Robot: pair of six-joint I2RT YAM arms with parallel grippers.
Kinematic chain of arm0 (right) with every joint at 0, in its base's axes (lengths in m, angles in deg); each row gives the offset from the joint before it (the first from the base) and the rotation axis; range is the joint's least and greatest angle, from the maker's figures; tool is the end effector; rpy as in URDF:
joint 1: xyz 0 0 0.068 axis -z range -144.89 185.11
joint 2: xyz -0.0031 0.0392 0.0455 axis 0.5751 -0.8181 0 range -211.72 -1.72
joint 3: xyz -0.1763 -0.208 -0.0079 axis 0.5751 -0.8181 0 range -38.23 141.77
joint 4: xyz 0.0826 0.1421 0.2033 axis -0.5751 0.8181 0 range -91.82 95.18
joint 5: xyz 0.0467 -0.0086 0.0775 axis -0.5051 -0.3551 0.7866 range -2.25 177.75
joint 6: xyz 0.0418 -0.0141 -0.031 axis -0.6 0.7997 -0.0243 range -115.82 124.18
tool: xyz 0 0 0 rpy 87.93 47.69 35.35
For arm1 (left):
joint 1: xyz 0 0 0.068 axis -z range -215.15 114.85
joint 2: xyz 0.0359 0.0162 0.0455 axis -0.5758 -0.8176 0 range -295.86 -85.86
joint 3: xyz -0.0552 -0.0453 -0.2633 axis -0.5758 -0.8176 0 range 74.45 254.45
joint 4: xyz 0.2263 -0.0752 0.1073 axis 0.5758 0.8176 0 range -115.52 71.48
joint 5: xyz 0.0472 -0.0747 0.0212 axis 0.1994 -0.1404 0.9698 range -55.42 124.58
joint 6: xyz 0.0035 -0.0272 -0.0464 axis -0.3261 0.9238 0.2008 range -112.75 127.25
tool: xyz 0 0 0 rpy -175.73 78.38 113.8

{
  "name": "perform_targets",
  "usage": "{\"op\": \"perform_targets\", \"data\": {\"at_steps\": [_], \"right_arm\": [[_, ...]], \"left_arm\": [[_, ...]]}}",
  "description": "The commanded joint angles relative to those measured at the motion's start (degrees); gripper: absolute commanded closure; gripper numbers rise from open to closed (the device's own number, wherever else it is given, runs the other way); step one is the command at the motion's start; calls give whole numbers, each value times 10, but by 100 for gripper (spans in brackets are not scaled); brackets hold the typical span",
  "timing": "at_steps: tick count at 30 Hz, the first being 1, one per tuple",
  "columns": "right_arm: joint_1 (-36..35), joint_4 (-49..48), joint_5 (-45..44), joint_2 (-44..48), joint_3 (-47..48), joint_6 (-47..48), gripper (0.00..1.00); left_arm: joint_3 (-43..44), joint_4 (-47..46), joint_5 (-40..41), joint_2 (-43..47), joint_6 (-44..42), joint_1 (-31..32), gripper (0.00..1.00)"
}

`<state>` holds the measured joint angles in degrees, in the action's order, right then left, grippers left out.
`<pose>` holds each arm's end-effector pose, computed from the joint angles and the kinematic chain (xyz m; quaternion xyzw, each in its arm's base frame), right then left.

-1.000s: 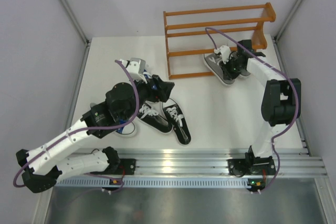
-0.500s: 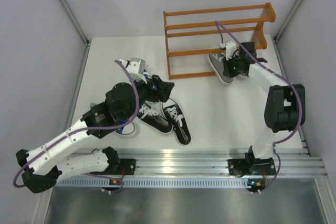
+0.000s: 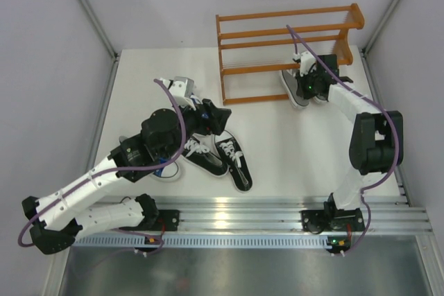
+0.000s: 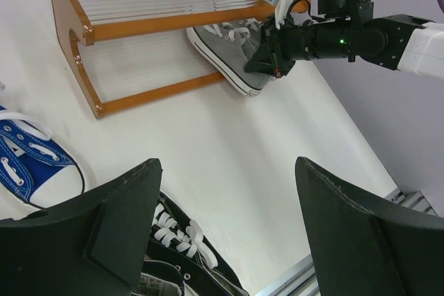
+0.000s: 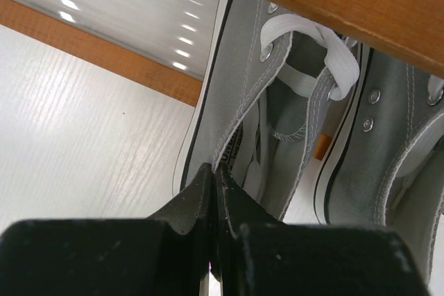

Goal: Place and organize the shoes onto the shoe shelf

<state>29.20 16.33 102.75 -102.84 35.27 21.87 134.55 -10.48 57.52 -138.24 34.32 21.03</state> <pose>0.3884 0.0494 0.2344 -0.2359 0.8890 0.0820 0.3837 0.1225 -0.1580 0.4013 0.0578 0.7453 -0.3184 0.5830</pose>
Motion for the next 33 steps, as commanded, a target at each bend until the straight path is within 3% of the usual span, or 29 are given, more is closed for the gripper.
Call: {"op": "perform_targets", "data": {"at_steps": [1,15,33], "right_arm": [[-4,-108,-29,14,9,-3,100],[-2,-149,-31,-19,-8,74,100],[-5,-212,13,0,-26,77,100]], "left_arm": [[5,-27,-4,-4,-2,-1,17],[-7,-27,-4,3,4,-1,17],[-9,-27,-6,3,7,-2,17]]}}
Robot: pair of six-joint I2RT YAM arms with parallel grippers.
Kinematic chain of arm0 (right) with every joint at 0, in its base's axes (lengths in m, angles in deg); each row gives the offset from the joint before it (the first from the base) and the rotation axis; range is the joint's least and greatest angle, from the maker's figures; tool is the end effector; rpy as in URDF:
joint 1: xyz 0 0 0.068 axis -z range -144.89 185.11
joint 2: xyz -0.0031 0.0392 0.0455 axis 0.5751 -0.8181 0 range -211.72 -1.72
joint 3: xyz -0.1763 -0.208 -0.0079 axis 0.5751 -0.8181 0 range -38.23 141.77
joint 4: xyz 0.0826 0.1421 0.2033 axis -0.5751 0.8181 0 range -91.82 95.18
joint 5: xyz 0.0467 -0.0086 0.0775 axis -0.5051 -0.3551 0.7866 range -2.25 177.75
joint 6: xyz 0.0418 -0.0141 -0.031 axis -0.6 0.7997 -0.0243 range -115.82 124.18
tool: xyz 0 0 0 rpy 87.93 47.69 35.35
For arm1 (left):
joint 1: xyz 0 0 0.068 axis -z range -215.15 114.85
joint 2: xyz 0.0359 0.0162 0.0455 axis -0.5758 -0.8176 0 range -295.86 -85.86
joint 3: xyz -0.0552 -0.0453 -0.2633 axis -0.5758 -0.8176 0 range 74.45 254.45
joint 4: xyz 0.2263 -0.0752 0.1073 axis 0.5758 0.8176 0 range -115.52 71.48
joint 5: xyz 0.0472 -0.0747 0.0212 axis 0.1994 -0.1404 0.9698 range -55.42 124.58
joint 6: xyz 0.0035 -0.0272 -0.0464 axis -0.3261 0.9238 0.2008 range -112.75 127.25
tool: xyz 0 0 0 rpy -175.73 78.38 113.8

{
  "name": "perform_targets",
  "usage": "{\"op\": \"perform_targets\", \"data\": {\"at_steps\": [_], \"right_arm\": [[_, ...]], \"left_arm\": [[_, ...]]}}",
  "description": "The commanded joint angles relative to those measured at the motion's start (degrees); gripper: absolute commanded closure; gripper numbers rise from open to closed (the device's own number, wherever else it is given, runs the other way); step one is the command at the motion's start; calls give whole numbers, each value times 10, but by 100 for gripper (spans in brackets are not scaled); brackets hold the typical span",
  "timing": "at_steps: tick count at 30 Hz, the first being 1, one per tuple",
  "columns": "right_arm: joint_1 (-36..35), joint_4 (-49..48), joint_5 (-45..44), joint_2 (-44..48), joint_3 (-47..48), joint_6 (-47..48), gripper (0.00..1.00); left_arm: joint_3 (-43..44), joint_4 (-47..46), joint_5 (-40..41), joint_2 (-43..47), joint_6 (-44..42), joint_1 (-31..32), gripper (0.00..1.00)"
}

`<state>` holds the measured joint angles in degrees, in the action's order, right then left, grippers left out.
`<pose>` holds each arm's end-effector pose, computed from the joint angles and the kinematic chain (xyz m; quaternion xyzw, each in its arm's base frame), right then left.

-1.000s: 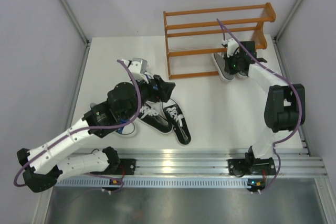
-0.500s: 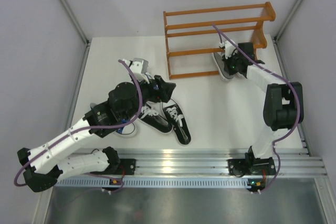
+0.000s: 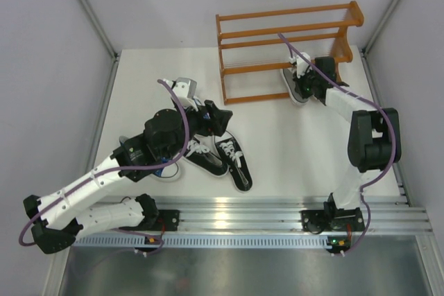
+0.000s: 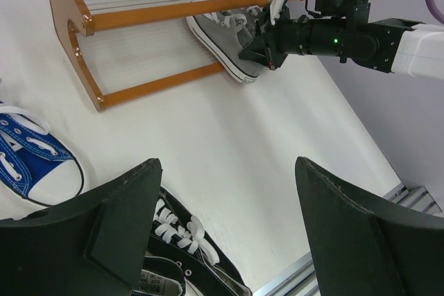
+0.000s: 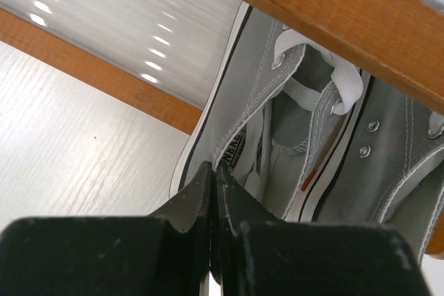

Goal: Place and organize the shoes onto the shoe shelf

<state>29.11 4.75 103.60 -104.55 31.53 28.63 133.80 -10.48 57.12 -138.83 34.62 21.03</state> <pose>0.3968 0.0514 0.2183 -0.2919 0.8495 0.0557 0.4360 0.1246 -0.1615 0.3950 0.0617 0.7522 -0.3153 0.5753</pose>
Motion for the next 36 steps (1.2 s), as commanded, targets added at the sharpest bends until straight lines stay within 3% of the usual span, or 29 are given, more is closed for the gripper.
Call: {"op": "perform_targets", "data": {"at_steps": [1,10,29,36], "right_arm": [[-5,-96,1,18,14,7,100],[-4,-100,-28,14,32,31,100],[17,-49,-11,-19,26,199,100],[21,-51,-27,-14,20,212,89]], "left_arm": [[-2,-27,-2,8,4,-1,17],[12,-27,-10,-11,-1,-2,17],[20,-26,-17,-25,0,-2,17],[14,-26,-19,-21,6,-1,17]]}}
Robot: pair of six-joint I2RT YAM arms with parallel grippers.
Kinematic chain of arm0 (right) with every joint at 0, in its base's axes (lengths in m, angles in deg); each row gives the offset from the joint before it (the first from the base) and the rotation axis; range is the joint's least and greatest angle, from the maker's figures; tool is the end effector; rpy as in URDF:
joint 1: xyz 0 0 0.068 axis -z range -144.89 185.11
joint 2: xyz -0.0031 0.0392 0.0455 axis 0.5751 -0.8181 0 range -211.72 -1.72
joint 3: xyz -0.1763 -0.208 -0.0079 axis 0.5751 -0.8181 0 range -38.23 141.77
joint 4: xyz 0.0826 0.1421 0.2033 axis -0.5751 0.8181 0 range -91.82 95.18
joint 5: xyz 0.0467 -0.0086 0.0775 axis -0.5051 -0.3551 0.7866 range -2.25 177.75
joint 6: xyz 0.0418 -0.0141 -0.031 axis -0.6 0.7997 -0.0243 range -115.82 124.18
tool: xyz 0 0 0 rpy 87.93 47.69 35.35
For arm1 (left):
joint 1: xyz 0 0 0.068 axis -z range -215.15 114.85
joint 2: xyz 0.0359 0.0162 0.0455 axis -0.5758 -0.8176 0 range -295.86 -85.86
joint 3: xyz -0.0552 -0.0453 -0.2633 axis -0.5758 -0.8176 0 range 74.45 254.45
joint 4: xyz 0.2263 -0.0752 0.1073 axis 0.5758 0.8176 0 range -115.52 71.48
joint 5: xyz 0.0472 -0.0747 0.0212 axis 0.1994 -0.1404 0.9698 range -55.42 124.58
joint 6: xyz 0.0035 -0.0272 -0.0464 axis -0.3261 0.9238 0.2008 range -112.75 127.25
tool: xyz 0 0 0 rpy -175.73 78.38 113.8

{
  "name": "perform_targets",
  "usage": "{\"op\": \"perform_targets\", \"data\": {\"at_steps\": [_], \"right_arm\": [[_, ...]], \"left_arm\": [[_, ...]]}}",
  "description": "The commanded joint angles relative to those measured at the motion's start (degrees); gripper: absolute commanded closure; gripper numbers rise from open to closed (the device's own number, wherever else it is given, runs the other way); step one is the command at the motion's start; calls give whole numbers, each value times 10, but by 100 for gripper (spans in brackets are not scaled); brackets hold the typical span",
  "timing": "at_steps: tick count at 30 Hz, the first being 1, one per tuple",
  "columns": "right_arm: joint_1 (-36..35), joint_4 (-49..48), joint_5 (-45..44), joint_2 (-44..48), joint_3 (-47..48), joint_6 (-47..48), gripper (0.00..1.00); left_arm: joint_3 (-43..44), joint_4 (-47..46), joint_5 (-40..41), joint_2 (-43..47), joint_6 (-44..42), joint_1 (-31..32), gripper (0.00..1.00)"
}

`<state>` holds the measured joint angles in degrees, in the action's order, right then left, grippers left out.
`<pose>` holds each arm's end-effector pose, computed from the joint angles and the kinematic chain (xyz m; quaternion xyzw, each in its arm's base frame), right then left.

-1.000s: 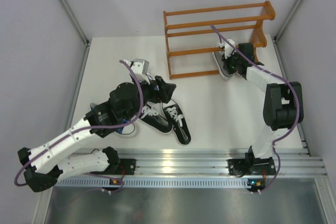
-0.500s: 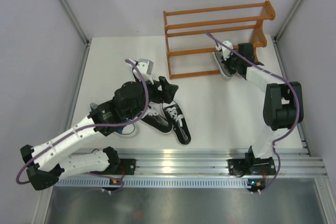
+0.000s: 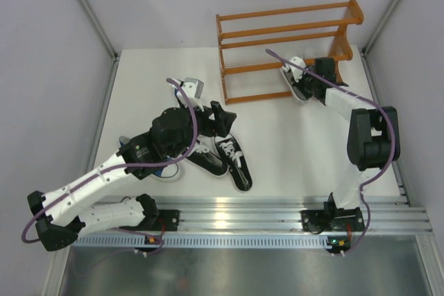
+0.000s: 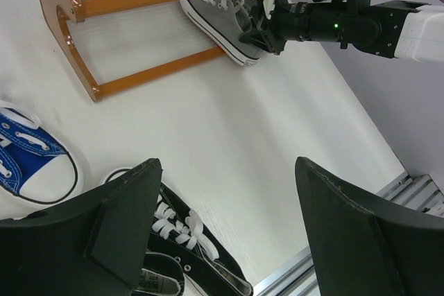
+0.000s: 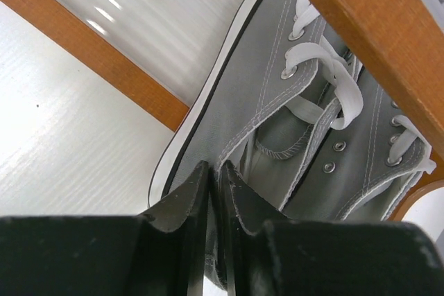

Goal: Place and organize the shoes onto the shoe shelf

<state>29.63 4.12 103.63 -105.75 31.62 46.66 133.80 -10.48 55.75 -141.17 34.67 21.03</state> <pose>0.4004 0.0481 0.2118 -0.4182 0.7969 -0.0137 0.4358 0.1304 -0.1716 0.3872 0.0752 0.7638 -0.3111 0.5605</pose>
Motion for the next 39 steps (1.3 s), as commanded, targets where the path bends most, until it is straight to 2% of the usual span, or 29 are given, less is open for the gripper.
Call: {"op": "perform_targets", "data": {"at_steps": [1,5,8,15,23,34,36,39], "right_arm": [[17,-45,-30,1,17,32,87],[21,-43,-41,11,17,33,87],[24,-37,-32,16,21,31,100],[13,-73,-6,19,13,38,100],[4,-156,-67,7,15,-63,100],[0,-117,-61,-14,20,-88,100],[0,-112,-61,-16,17,-87,94],[1,-102,-59,-12,16,-89,77]], "left_arm": [[13,-26,-5,3,7,-1,17],[8,-26,-3,9,7,-1,17],[6,-27,-2,10,9,-2,17],[8,-27,-7,6,10,-1,17],[8,-26,-4,8,16,-2,17],[9,-27,-7,1,14,-1,17],[7,-26,-5,4,15,-1,17],[2,-26,-3,8,16,-1,17]]}}
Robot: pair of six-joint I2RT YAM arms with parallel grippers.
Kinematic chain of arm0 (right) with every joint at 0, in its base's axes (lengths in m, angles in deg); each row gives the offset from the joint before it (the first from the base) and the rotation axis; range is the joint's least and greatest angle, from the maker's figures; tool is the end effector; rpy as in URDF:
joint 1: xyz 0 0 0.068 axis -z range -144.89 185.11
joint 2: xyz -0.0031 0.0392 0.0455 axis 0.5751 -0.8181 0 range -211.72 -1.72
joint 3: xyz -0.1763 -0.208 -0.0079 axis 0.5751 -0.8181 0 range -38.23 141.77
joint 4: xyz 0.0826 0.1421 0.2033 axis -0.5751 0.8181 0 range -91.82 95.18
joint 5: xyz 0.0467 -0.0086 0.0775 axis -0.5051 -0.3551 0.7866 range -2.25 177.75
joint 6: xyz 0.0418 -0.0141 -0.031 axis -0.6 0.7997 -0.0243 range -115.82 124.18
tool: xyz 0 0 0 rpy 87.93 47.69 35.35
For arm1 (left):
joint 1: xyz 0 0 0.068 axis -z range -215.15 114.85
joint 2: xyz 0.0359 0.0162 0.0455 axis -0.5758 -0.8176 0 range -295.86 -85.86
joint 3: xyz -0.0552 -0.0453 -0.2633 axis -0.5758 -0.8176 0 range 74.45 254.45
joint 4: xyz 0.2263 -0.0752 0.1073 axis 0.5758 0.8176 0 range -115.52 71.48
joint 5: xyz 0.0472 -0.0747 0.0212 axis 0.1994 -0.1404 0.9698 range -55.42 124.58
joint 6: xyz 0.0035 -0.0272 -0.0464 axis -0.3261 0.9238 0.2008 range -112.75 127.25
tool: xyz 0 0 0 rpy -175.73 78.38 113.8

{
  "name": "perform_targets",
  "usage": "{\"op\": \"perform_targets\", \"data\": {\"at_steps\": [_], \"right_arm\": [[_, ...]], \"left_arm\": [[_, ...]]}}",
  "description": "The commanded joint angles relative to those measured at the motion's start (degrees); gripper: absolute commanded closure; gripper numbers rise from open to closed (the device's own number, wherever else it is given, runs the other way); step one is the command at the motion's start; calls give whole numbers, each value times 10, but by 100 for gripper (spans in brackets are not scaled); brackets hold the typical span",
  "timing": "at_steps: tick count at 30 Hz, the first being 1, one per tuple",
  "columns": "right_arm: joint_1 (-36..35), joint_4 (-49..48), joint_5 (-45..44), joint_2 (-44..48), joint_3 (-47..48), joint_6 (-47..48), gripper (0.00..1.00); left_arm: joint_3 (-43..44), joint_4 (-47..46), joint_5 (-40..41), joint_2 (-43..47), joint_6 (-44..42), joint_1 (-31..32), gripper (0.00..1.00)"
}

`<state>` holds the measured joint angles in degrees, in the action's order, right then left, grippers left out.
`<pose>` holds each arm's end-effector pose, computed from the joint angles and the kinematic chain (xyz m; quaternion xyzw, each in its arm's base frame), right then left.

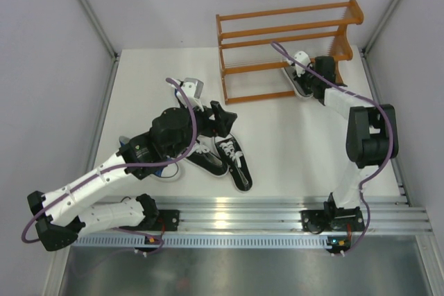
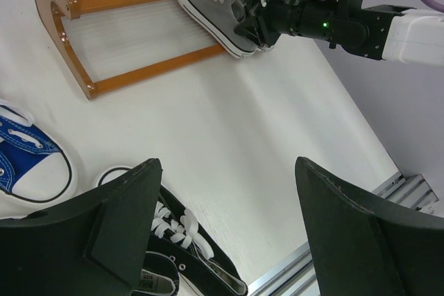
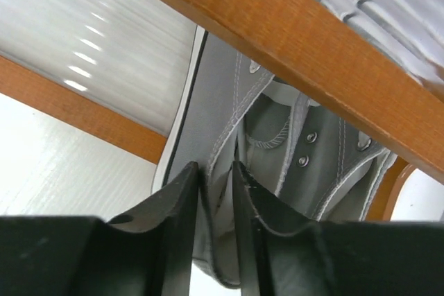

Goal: Place and organize the shoes onto the shoe shelf

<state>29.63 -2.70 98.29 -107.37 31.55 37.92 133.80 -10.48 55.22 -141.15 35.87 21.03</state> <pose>0.4117 0.0459 0.2102 -0.3363 0.8178 -0.0332 0.4659 0.1302 -0.1718 0.3872 0.0701 0.7644 -0.3200 0.5553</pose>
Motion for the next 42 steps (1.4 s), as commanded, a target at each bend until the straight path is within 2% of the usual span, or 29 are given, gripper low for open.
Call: {"op": "perform_targets", "data": {"at_steps": [1,6,9,10,13,14,15,17,18,21,26,32,37,42], "right_arm": [[1,-28,-3,11,17,-3,72],[6,3,21,54,19,-17,42],[13,61,53,90,26,-22,33],[15,82,65,101,33,-22,27],[28,209,119,142,68,-5,21],[34,295,145,150,79,4,20],[40,339,228,166,90,31,19],[70,406,298,184,97,47,16],[76,472,347,198,98,75,16],[80,543,385,229,77,99,16],[82,501,382,293,-24,67,16],[86,480,385,320,-64,34,16],[86,478,387,328,-74,29,16],[86,479,381,340,-79,27,16]], "left_arm": [[1,-26,6,10,5,-1,17],[2,-21,24,6,15,-1,16],[12,0,54,-5,37,-2,15],[22,22,69,-15,46,-3,14],[44,66,67,-39,92,-25,14],[48,74,35,-47,105,-55,15],[50,83,7,-55,134,-77,16],[50,94,-64,-80,160,-150,20],[46,93,-84,-89,184,-175,21],[56,98,-138,-128,207,-254,22],[77,102,-200,-218,231,-373,22],[113,90,-190,-324,231,-447,22],[180,90,-175,-420,223,-470,23],[208,92,-197,-498,230,-471,30]]}}
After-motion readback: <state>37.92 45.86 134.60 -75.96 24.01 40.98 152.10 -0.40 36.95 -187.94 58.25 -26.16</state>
